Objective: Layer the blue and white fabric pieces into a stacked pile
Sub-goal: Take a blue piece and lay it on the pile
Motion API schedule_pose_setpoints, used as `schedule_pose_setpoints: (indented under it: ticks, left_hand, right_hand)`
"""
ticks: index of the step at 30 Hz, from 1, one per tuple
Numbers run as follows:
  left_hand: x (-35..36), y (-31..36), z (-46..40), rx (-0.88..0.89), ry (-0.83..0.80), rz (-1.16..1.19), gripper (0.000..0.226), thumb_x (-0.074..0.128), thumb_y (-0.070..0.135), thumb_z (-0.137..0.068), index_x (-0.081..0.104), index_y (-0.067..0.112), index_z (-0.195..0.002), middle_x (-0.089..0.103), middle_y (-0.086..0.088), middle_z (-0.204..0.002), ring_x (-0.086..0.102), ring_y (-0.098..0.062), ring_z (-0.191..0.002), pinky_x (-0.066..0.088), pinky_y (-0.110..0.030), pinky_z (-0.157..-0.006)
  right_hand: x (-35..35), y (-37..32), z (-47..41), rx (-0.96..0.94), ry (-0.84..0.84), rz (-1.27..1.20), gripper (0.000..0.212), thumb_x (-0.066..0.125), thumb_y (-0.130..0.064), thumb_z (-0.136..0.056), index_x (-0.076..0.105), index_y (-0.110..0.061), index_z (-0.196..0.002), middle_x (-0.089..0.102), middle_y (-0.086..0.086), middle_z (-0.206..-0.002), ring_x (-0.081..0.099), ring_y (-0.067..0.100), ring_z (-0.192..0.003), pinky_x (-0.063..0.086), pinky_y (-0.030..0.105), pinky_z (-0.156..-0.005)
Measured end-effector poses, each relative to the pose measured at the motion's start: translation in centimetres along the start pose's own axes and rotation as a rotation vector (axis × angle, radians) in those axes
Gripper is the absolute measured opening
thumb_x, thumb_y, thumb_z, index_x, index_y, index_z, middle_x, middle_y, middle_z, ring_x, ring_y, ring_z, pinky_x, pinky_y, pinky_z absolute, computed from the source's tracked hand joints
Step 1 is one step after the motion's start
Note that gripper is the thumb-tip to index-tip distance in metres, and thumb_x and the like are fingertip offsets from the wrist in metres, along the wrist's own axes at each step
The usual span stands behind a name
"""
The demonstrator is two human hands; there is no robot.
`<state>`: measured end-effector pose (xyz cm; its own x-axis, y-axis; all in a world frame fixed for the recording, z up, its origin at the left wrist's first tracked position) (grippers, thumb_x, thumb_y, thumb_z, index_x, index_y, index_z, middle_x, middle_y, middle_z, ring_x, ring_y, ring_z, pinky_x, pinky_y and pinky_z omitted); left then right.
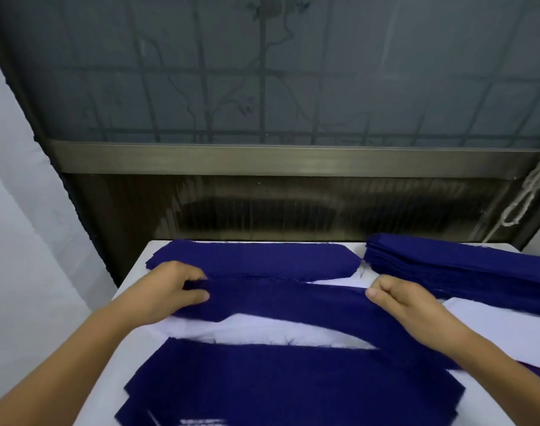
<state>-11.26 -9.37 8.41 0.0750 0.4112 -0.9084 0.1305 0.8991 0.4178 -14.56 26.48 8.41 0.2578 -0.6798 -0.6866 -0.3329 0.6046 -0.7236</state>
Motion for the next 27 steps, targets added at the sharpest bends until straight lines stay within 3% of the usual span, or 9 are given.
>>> schedule_pose_setpoints:
  ticks: [4,8,11,15,17,21,24,27]
  left_hand:
    - [1.4,1.6,2.4,0.058,-0.259,0.166,0.012,0.067,0.033,-0.089,0.067,0.041,-0.097,0.066,0.027,-0.097,0.063,0.005,-0.092,0.052,-0.014,-0.076]
    - [2.8,2.7,3.1,0.046,-0.359,0.264,0.012,0.067,0.029,-0.089,0.068,0.039,-0.095,0.068,0.024,-0.097,0.065,0.001,-0.092,0.051,-0.013,-0.074]
    - [1.8,3.2,2.9,0.045,-0.249,0.262,0.015,0.066,0.024,-0.09,0.068,0.038,-0.096,0.066,0.028,-0.095,0.064,0.003,-0.092,0.052,-0.014,-0.075]
    - [-1.6,4.2,4.7,0.119,0.187,0.191,0.019,0.07,0.021,-0.086,0.067,0.039,-0.09,0.063,0.028,-0.091,0.062,0.003,-0.089,0.051,-0.014,-0.071]
    - [-1.1,5.2,6.6,0.216,0.286,0.024,0.019,0.072,0.023,-0.084,0.068,0.04,-0.091,0.059,0.028,-0.089,0.059,0.004,-0.088,0.05,-0.014,-0.072]
    - [4.6,5.2,9.3,0.288,0.17,-0.112,0.018,0.069,0.023,-0.087,0.07,0.038,-0.096,0.055,0.027,-0.094,0.052,0.004,-0.092,0.048,-0.018,-0.081]
    - [7.4,4.1,10.1,0.239,0.1,-0.11,0.02,0.064,0.023,-0.091,0.071,0.037,-0.103,0.052,0.027,-0.095,0.049,0.006,-0.093,0.044,-0.015,-0.082]
    - [7.4,3.5,10.6,0.228,0.093,-0.11,0.022,0.063,0.022,-0.091,0.071,0.038,-0.105,0.054,0.027,-0.096,0.048,0.008,-0.093,0.044,-0.014,-0.082]
  right_hand:
    - [1.0,1.0,4.1,0.084,-0.268,-0.031,0.017,0.071,-0.035,-0.085,0.063,-0.021,-0.081,0.069,-0.005,-0.082,0.064,0.007,-0.072,0.049,0.019,-0.064]
    - [1.0,1.5,5.7,0.122,-0.308,-0.1,0.012,0.069,-0.03,-0.089,0.066,-0.019,-0.091,0.072,-0.002,-0.093,0.07,0.015,-0.083,0.055,0.028,-0.069]
    - [-0.4,1.1,5.3,0.087,-0.172,-0.078,0.01,0.06,-0.023,-0.094,0.067,-0.02,-0.089,0.071,-0.003,-0.09,0.068,0.013,-0.081,0.056,0.032,-0.074]
    - [-4.2,-0.7,6.6,-0.113,0.177,0.083,0.01,0.063,-0.022,-0.088,0.068,-0.03,-0.089,0.066,-0.018,-0.095,0.062,0.004,-0.091,0.048,0.014,-0.073]
    - [-4.0,-1.2,8.5,-0.23,0.25,0.221,0.012,0.064,-0.022,-0.084,0.07,-0.029,-0.092,0.065,-0.024,-0.097,0.059,-0.002,-0.096,0.043,0.005,-0.075]
    - [0.9,0.6,11.5,-0.334,0.139,0.464,0.034,0.084,0.006,-0.065,0.075,-0.017,-0.089,0.068,-0.015,-0.104,0.056,-0.004,-0.099,0.042,0.011,-0.089]
    - [3.0,1.3,12.5,-0.343,0.099,0.519,0.037,0.089,0.006,-0.056,0.077,-0.017,-0.084,0.07,-0.011,-0.101,0.057,-0.002,-0.097,0.043,0.011,-0.087]
    - [3.1,2.0,12.5,-0.332,0.095,0.502,0.033,0.087,0.004,-0.061,0.077,-0.017,-0.084,0.07,-0.01,-0.102,0.057,-0.002,-0.099,0.04,0.007,-0.09]
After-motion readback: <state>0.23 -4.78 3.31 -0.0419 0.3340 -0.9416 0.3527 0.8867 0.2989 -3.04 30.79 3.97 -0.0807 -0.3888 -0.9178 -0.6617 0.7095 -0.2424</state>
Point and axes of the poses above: each hand's wrist, its own z-axis away from the middle knuckle, its own x-axis out of the palm, y = z × x, the point moved 9 cm from there along -z, towards the middle knuckle
